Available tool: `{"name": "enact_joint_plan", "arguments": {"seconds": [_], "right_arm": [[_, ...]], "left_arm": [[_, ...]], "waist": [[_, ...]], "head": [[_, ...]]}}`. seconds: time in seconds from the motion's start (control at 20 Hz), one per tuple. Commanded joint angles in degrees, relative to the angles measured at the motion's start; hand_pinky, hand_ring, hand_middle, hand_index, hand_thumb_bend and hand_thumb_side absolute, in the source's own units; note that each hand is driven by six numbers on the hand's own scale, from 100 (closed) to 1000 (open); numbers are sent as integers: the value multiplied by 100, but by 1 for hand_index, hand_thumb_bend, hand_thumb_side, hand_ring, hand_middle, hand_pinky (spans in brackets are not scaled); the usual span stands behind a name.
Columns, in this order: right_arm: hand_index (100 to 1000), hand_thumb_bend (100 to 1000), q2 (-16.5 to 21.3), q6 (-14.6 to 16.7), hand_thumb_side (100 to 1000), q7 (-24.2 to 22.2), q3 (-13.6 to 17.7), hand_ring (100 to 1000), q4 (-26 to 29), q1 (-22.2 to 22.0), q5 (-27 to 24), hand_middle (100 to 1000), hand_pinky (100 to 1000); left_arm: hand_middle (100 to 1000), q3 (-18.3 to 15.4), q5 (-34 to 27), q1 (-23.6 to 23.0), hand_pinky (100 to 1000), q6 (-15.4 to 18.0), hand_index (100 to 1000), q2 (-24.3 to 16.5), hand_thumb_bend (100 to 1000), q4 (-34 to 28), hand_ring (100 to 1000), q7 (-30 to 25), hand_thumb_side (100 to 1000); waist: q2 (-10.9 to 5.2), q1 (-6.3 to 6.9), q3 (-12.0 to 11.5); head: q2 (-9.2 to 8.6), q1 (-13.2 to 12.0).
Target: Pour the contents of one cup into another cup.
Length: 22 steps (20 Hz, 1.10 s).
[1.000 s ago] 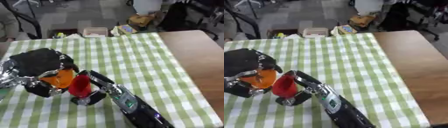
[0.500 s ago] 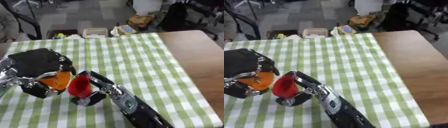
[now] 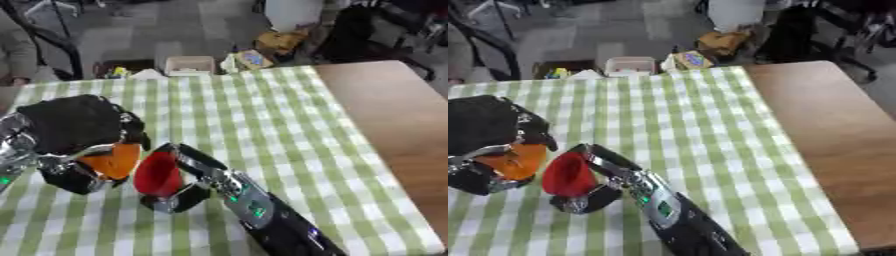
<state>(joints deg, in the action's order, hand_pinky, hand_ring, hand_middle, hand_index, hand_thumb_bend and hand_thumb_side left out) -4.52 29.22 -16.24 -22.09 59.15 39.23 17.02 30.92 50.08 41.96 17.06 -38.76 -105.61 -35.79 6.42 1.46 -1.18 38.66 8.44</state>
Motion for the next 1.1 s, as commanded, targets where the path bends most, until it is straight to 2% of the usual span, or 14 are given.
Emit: {"name": "enact_joint_plan", "arguments": {"seconds": [0.05, 1.1], "right_arm": [[494, 100, -68, 2, 100, -46, -29, 251, 80, 62, -82, 228, 482], [510, 100, -61, -6, 100, -50, -45, 276, 66, 77, -93, 250, 504]], "left_arm": [[328, -14, 56, 156, 371, 53, 758, -91, 229, -52, 334, -26, 132], [328, 88, 197, 320, 376, 227, 750, 55, 247, 86, 336, -47, 131]], "waist": [[-93, 20, -10], [-100, 24, 7]], "head": [[-40, 18], [-57, 30]]}}
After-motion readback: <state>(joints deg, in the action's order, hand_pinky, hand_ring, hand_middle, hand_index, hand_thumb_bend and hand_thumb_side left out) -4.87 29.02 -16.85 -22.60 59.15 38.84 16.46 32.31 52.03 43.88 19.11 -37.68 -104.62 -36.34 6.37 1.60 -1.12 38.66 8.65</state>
